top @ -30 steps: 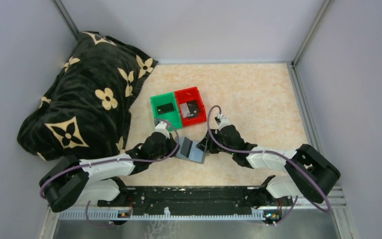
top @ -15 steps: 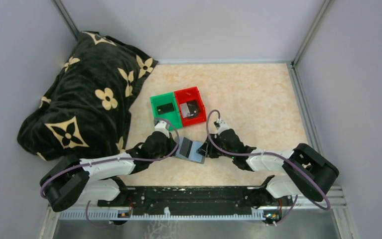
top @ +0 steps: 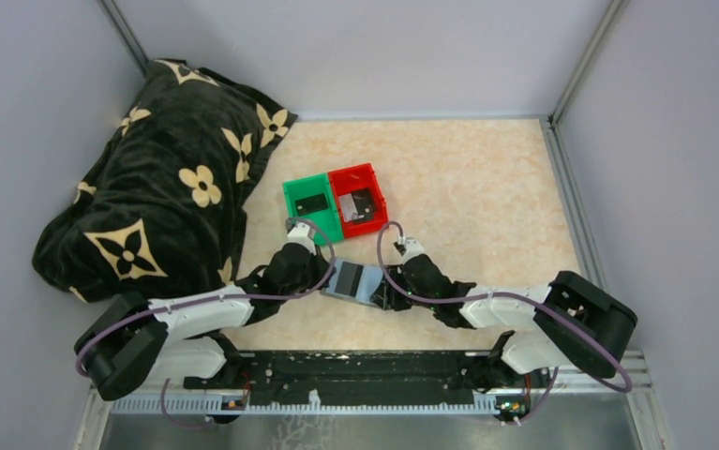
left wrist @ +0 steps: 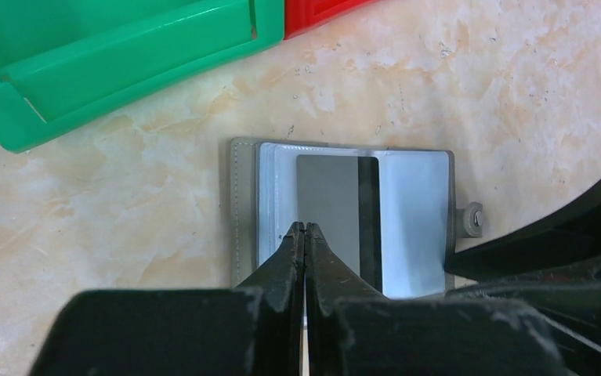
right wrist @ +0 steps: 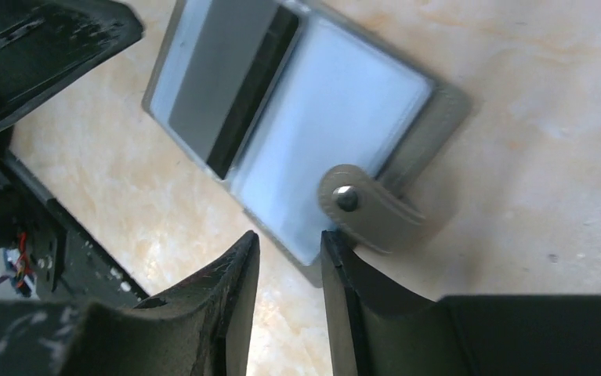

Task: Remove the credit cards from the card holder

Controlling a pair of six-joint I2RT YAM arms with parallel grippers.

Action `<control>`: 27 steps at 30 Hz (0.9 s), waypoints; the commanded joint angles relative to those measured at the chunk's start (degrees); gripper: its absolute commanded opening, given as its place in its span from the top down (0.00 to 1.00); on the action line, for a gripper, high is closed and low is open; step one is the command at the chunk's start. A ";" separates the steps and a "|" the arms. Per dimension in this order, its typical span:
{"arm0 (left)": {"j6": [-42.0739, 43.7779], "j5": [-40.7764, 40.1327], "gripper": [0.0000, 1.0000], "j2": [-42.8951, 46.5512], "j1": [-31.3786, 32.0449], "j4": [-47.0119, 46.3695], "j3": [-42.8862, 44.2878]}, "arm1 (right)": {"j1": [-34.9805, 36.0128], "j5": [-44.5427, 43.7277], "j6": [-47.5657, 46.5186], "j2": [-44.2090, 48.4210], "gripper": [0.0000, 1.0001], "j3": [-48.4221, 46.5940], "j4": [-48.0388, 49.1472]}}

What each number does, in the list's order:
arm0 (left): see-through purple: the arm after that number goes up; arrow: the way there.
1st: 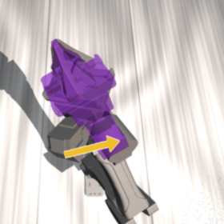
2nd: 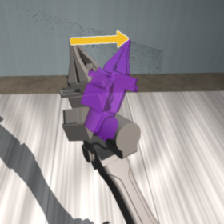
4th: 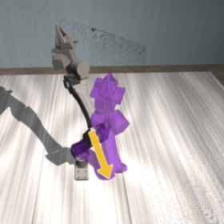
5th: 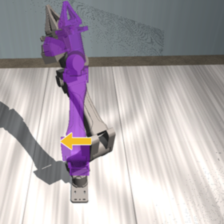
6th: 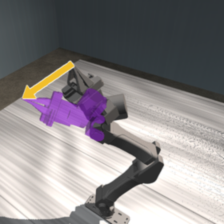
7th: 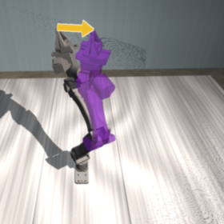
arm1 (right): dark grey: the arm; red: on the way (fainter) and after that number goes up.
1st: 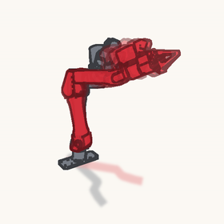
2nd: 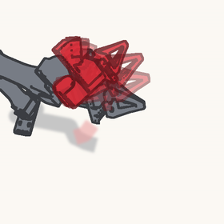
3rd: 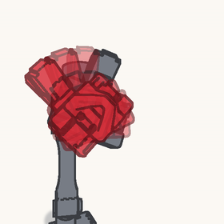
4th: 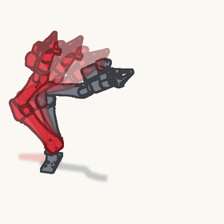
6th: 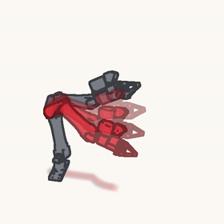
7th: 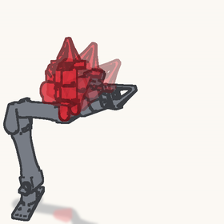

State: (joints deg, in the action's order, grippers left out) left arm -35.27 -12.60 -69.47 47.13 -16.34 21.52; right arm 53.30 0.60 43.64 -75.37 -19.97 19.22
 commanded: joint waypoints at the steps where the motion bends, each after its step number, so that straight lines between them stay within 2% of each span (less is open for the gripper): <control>1: 0.62 1.53 1.00 2.60 -0.27 -1.71 0.16 | -2.47 -3.29 -0.04 0.40 0.65 0.00 -3.18; 5: 1.41 1.49 1.00 6.58 -0.33 -2.14 -1.59 | -5.41 -2.50 -1.46 0.49 0.66 0.47 -2.89; 10: 0.57 1.89 1.00 6.32 -0.55 -2.29 -2.80 | -9.40 -1.71 -5.56 1.57 0.67 -1.42 -4.79; 14: -1.06 3.25 1.00 4.68 -0.63 -5.51 -4.60 | -10.23 1.39 -8.30 3.01 0.68 -4.19 -6.40; 18: -3.09 6.74 1.00 1.74 -0.64 -10.11 -5.48 | -9.79 6.91 -6.43 4.38 0.70 -4.22 -2.96; 22: -5.27 10.72 1.00 -1.69 -0.66 -14.30 -5.70 | -8.81 7.72 -5.34 3.44 0.70 -4.49 -0.72; 27: -5.95 11.80 1.00 -5.81 -0.64 -17.38 -5.80 | -8.74 9.35 -4.20 0.44 0.71 -5.18 2.58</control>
State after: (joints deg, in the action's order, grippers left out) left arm -39.66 -3.49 -72.97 46.72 -28.34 16.19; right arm 43.88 7.51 38.54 -73.34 -21.89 16.38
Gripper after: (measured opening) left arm 0.005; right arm 0.300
